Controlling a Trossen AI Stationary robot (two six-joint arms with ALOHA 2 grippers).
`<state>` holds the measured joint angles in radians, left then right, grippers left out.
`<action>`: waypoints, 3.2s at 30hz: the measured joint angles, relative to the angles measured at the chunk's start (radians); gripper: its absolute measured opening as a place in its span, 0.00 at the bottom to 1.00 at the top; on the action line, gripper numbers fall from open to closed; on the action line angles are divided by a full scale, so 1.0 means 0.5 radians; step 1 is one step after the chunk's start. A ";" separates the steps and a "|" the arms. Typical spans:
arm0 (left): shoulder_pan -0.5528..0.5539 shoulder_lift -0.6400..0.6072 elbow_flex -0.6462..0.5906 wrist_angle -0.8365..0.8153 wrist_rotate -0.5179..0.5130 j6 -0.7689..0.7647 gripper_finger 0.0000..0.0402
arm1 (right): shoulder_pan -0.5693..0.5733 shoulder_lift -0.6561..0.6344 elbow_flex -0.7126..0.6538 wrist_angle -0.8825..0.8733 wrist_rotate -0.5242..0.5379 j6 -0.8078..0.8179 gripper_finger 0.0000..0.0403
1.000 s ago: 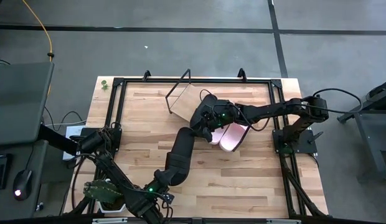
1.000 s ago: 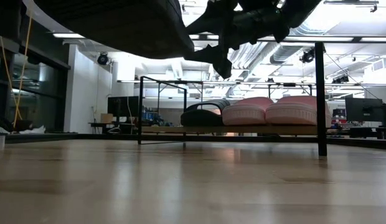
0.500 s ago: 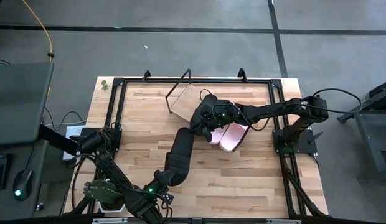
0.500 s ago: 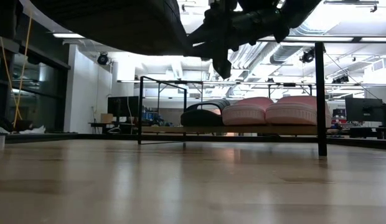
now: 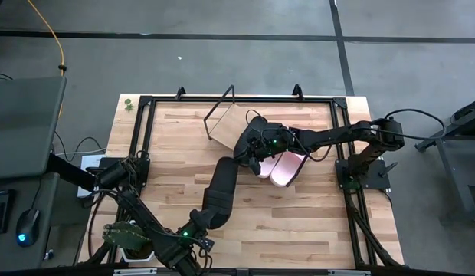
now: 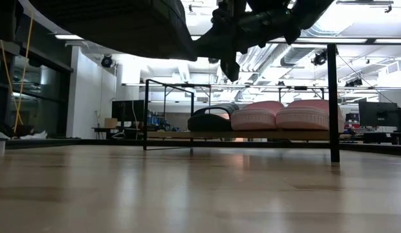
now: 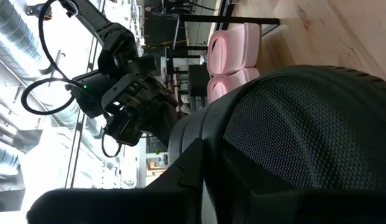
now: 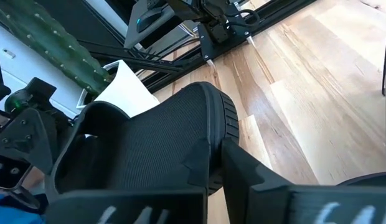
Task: Pick and place slides into the shelf
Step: Put the black slide to the shelf
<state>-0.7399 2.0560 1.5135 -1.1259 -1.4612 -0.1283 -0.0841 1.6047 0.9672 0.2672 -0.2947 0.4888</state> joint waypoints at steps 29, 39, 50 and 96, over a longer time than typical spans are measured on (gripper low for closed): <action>0.000 0.001 0.000 0.002 -0.047 0.001 0.01 | 0.050 0.000 0.000 -0.021 0.040 0.060 0.47; 0.000 0.002 -0.001 0.010 -0.072 0.025 0.00 | 0.068 0.086 0.001 0.038 0.105 0.121 0.47; -0.004 0.002 -0.001 0.032 -0.038 0.034 0.00 | 0.058 0.317 0.000 0.307 -0.045 0.195 0.47; 0.002 0.002 -0.001 0.052 -0.114 0.115 0.00 | -0.080 0.066 0.001 -0.154 -0.285 0.234 0.47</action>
<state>-0.7391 2.0571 1.5131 -1.0998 -1.5181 -0.0708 -0.1243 1.6379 0.9676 0.1903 -0.4372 0.6060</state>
